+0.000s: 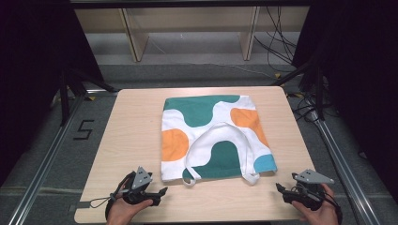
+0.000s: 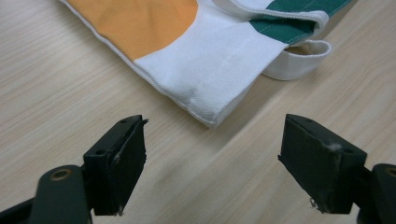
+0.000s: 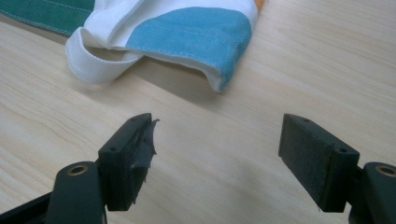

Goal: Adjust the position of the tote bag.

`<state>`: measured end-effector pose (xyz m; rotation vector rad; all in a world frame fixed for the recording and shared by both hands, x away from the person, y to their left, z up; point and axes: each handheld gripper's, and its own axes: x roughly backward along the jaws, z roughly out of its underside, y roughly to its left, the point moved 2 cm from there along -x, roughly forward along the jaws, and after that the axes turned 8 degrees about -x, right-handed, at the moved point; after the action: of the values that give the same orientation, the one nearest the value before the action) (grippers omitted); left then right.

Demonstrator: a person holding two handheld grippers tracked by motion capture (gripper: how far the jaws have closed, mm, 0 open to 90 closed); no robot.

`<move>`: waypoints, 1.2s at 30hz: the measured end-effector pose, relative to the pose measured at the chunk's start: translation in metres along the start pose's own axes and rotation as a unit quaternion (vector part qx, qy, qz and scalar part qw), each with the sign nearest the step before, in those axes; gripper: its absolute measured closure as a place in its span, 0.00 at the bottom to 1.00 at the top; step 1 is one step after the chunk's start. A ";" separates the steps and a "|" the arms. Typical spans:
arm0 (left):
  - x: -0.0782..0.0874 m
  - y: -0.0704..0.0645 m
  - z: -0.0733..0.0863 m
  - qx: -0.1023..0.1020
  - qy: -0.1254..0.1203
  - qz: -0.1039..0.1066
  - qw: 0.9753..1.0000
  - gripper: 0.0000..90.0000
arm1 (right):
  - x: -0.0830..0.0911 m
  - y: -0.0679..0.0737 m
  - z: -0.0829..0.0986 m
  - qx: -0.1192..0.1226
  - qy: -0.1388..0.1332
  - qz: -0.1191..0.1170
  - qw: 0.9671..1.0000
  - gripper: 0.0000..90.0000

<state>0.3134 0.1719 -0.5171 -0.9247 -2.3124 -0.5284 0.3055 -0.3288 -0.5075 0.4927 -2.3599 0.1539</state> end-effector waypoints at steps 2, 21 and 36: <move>-0.001 -0.002 -0.001 -0.005 0.014 -0.002 1.000 0.24 | -0.001 0.000 0.000 0.002 -0.003 -0.002 1.000 0.30; -0.023 -0.015 -0.018 -0.040 0.047 -0.039 0.997 0.25 | -0.001 0.003 0.000 -0.013 0.008 -0.014 1.000 0.29; -0.029 0.000 -0.025 -0.018 0.038 -0.057 0.997 0.32 | -0.002 0.004 0.000 -0.014 0.011 -0.014 1.000 0.29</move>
<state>0.3393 0.1439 -0.5177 -0.7786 -2.3043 -0.6439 0.3055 -0.3245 -0.5083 0.5071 -2.3298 0.1136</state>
